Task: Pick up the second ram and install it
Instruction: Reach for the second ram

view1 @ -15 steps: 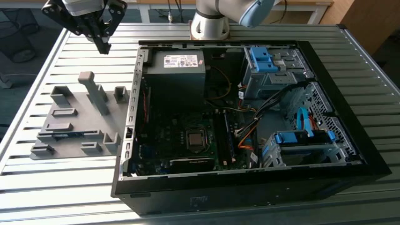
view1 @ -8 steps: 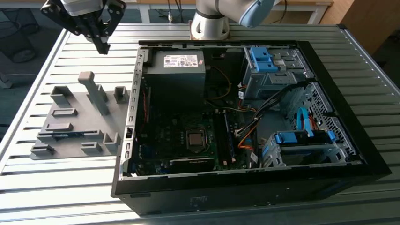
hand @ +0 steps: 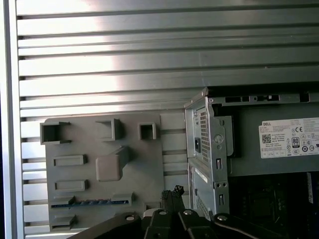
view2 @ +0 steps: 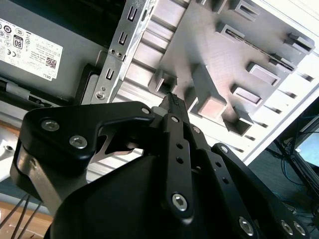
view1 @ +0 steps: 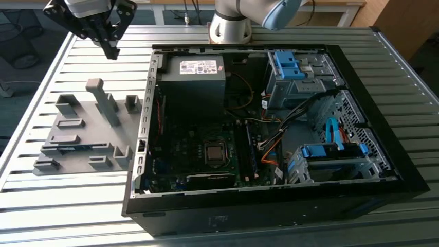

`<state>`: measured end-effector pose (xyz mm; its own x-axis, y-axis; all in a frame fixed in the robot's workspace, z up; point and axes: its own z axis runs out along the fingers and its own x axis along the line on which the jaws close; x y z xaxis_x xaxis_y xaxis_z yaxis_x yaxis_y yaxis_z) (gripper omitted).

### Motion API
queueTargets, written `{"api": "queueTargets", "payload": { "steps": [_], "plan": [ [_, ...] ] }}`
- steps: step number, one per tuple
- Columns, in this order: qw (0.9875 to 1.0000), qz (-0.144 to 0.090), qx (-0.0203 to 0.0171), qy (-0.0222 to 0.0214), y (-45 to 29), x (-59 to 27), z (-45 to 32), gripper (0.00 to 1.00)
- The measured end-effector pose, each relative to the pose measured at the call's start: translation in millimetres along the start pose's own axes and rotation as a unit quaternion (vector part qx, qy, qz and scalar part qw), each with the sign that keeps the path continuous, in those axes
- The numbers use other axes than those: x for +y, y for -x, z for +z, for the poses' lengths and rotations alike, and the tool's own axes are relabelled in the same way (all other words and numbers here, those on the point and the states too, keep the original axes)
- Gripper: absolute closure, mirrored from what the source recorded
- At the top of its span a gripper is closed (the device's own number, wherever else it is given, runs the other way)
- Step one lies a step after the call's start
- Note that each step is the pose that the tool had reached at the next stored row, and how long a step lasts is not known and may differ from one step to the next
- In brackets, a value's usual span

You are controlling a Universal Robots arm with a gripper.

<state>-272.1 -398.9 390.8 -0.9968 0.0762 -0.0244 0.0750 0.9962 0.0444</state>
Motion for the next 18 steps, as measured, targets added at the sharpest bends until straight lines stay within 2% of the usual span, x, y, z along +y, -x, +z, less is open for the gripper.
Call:
{"api": "queueTargets", "payload": {
  "steps": [18],
  "plan": [
    [1.0,0.0,0.0,0.0,-5.1,-0.4,0.1,0.89]
  ]
}}
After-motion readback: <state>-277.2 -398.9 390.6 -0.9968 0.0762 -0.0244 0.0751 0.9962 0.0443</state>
